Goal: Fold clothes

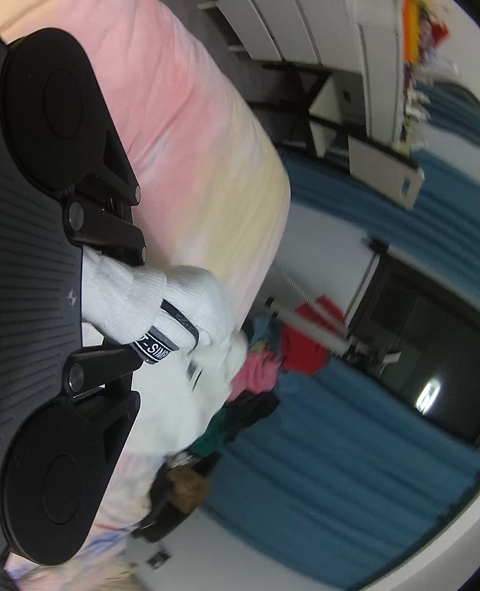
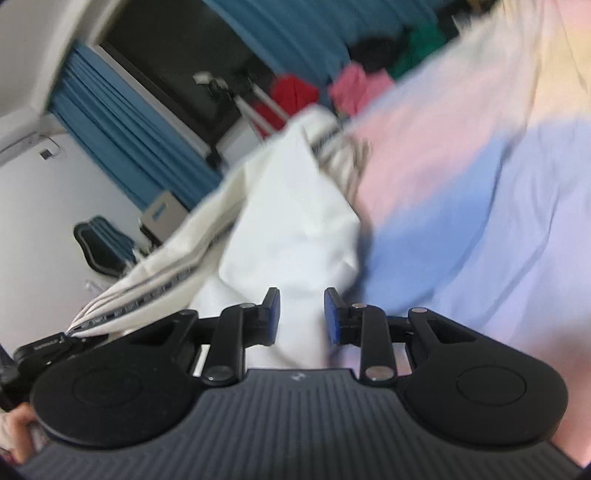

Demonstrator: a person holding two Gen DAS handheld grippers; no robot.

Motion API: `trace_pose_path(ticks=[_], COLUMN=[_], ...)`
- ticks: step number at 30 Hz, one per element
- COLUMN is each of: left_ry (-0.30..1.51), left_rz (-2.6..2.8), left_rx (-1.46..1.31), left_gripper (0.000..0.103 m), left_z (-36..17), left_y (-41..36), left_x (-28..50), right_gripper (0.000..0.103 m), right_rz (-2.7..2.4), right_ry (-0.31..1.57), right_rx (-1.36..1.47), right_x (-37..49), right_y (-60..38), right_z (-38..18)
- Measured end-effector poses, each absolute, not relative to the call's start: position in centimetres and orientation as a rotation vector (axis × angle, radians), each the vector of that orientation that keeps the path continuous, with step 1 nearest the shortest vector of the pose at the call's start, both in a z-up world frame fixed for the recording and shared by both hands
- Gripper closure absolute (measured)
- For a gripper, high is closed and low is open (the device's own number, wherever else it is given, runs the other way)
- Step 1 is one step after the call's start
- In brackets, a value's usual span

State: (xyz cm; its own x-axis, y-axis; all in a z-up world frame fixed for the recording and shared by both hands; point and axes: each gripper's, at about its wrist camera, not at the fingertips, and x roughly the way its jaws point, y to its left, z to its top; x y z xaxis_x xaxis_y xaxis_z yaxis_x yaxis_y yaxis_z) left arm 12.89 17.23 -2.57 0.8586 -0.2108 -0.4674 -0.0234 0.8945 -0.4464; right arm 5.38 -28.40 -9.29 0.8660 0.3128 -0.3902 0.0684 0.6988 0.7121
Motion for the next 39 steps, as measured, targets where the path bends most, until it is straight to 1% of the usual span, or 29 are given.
trace_pose_path(ticks=[2, 4, 6, 7, 8, 9, 13, 16, 17, 18, 20, 21, 23, 24, 27, 32, 37, 39], left_ry=[0.555, 0.586, 0.595, 0.590, 0.586, 0.580, 0.584, 0.593, 0.595, 0.597, 0.591, 0.585, 0.564, 0.554, 0.528, 0.527, 0.492, 0.478], left_rz=[-0.077, -0.073, -0.078, -0.082, -0.086, -0.088, -0.071, -0.044, -0.035, -0.028, -0.022, -0.021, -0.016, -0.012, 0.009, 0.060, 0.096, 0.125], left_rx=[-0.487, -0.521, -0.534, -0.534, -0.534, -0.533, -0.510, -0.511, -0.512, -0.515, -0.524, -0.527, -0.532, -0.528, -0.529, -0.591, -0.399, -0.355], left_gripper=[0.088, 0.087, 0.087, 0.086, 0.086, 0.086, 0.085, 0.085, 0.085, 0.085, 0.085, 0.086, 0.086, 0.087, 0.087, 0.087, 0.087, 0.087], left_z=[-3.8, -4.7, -5.1, -5.2, -5.2, -5.3, -6.5, -7.5, -7.7, -7.9, -7.9, -7.8, -7.4, -7.2, -6.1, -2.8, 1.2, 2.4], left_y=[19.6, 20.9, 22.0, 22.4, 22.7, 22.7, 22.2, 22.3, 22.3, 22.4, 22.7, 22.7, 22.8, 22.9, 23.4, 25.7, 27.0, 28.4], left_x=[13.4, 14.0, 14.4, 14.5, 14.5, 14.4, 14.7, 15.7, 15.9, 16.1, 16.5, 16.5, 16.6, 16.7, 17.2, 22.4, 28.9, 31.9], right_gripper=[0.070, 0.067, 0.055, 0.050, 0.042, 0.038, 0.037, 0.038, 0.042, 0.056, 0.072, 0.077, 0.081, 0.083, 0.084, 0.085, 0.085, 0.087], right_rz=[0.136, 0.168, 0.218, 0.250, 0.261, 0.273, 0.235, 0.268, 0.286, 0.303, 0.325, 0.336, 0.370, 0.391, 0.446, 0.503, 0.579, 0.605], right_ry=[0.582, 0.619, 0.652, 0.664, 0.678, 0.691, 0.736, 0.683, 0.662, 0.641, 0.631, 0.635, 0.627, 0.624, 0.625, 0.659, 0.602, 0.589], right_rx=[0.828, 0.859, 0.874, 0.874, 0.856, 0.838, 0.755, 0.752, 0.736, 0.718, 0.678, 0.677, 0.699, 0.706, 0.693, 0.631, 0.640, 0.687], right_x=[5.5, 5.8, 6.1, 6.4, 6.6, 6.9, 8.4, 9.1, 9.2, 9.4, 9.4, 9.4, 9.0, 8.8, 8.6, 8.3, 9.8, 11.1], right_y=[-27.4, -26.5, -25.3, -24.6, -23.9, -23.2, -21.3, -20.8, -20.6, -20.4, -19.9, -19.8, -19.5, -19.4, -18.3, -14.1, -8.6, -5.0], right_z=[-9.9, -10.1, -10.2, -10.2, -10.3, -10.3, -11.1, -11.4, -11.3, -11.2, -10.8, -10.6, -10.1, -9.8, -9.7, -9.9, -8.7, -9.5])
